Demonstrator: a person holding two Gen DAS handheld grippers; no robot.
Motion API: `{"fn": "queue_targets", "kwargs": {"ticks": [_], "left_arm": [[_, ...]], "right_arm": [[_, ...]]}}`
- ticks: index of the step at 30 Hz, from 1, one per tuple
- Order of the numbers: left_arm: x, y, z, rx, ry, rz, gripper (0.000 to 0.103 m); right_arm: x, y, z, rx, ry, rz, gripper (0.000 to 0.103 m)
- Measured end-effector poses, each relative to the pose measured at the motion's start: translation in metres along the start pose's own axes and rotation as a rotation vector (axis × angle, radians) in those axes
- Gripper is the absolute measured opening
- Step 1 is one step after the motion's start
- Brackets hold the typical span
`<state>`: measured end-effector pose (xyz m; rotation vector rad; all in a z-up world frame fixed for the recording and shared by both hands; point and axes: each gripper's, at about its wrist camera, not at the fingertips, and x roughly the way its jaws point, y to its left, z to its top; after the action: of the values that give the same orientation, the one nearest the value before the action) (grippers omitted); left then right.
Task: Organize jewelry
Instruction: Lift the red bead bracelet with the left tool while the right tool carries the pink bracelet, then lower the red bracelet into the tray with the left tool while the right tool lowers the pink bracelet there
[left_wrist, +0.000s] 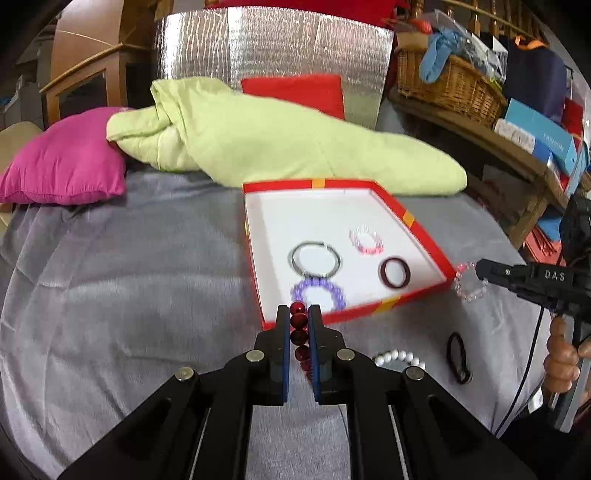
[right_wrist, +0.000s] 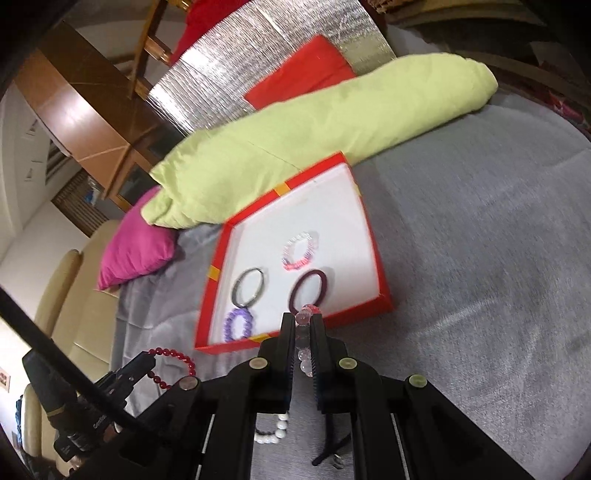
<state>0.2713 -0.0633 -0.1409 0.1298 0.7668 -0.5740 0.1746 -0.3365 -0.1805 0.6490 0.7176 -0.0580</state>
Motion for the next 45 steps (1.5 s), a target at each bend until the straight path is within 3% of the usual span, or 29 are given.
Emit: {"fn": "queue_targets", "kwargs": {"ticks": [12,22,45], "left_arm": [[0.004,0.002,0.03,-0.062,-0.084,0.101,0.01],[0.012,-0.008,0.048,-0.048,-0.108,0.2,0.01],[0.052,-0.027,0.074,-0.005,-0.102,0.255,0.01]], "right_arm": [[-0.002,0.013,0.011,-0.002,-0.055,0.042,0.009],[0.012,0.028,0.026,-0.044,-0.08,0.06,0.009],[0.057,0.032,0.078,-0.009,-0.121,0.08,0.009]]}}
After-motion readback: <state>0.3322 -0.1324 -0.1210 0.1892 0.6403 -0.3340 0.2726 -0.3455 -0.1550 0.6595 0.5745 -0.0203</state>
